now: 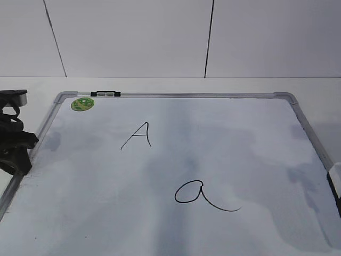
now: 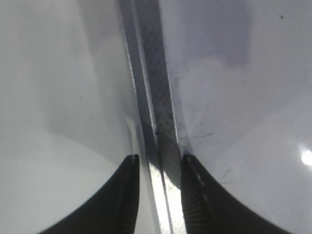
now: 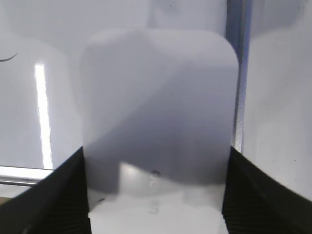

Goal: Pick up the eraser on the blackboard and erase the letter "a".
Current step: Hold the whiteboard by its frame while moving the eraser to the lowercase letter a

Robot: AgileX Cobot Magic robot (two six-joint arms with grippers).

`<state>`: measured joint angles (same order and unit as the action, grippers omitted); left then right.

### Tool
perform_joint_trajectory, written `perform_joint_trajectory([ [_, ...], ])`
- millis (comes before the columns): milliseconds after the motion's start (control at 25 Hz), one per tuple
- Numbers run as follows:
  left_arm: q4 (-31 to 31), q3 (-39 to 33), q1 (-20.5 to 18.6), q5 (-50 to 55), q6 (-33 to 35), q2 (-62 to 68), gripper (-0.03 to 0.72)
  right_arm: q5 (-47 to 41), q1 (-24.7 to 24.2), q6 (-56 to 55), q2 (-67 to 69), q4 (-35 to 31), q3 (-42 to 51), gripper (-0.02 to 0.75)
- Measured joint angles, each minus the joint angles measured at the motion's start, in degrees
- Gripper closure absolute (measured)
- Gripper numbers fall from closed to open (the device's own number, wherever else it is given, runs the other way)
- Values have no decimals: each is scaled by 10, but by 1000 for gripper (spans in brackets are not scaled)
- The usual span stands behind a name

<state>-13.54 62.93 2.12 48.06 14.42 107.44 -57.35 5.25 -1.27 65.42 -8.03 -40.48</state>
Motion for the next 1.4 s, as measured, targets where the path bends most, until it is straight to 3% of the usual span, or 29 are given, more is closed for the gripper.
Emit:
perform_joint_trajectory([
  [360,-13,6,-1,10,-10,7,566,4,0,0,0,-8,0,170],
  [480,-8,8,-1,11,-8,7,642,4,0,6,0,-10,0,170],
  [840,-8,8,-2,12,-13,7,658,-9,2,26,1,-10,-4,170],
  [1400,-8,8,-2,12,-14,7,659,-9,175,3,219,32,-165,170],
])
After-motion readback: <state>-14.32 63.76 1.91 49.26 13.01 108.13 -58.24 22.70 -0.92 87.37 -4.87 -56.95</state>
